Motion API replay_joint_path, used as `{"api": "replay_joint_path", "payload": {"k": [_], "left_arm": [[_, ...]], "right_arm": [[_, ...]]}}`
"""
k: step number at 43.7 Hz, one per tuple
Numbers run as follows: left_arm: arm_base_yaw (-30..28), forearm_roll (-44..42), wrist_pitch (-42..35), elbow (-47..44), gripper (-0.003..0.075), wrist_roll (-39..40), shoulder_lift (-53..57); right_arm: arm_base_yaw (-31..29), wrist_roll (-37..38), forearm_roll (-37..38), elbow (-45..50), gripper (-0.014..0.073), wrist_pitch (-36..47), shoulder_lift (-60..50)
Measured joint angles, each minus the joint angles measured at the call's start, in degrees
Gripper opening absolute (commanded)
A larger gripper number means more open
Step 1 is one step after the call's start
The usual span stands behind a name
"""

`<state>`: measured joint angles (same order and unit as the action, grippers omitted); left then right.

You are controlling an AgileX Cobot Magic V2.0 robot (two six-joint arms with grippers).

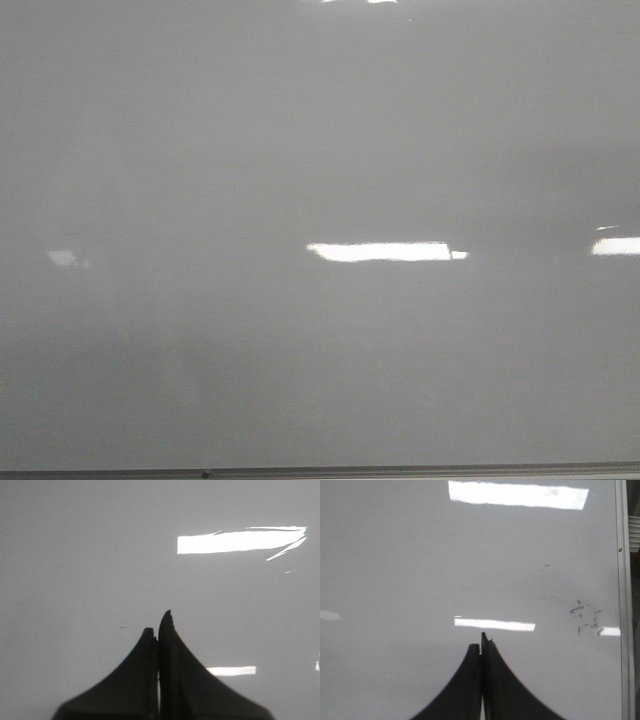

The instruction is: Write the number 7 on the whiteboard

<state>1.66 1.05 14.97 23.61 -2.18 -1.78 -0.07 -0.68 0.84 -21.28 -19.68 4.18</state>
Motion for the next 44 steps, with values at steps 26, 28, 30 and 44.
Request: {"api": "replay_joint_path", "payload": {"k": [26, 28, 30, 44], "left_arm": [[0.00, 0.44, 23.92, 15.85, -0.0020, 0.00, -23.24], [0.00, 0.69, 24.17, 15.85, -0.0020, 0.00, -24.18], [0.00, 0.92, 24.17, 15.85, -0.0020, 0.00, -25.03], [0.00, 1.99, 24.17, 15.85, -0.0011, 0.00, -29.21]], "right_arm": [[0.00, 0.00, -0.21, -13.97, -0.0068, -15.08, 21.82], [0.00, 0.00, -0.44, -13.97, -0.0068, -15.31, 22.53], [0.00, 0.00, -0.84, -13.97, -0.0068, -15.63, 22.93], [0.72, -0.93, -2.10, -13.97, -0.0041, -19.33, 23.78]]}}
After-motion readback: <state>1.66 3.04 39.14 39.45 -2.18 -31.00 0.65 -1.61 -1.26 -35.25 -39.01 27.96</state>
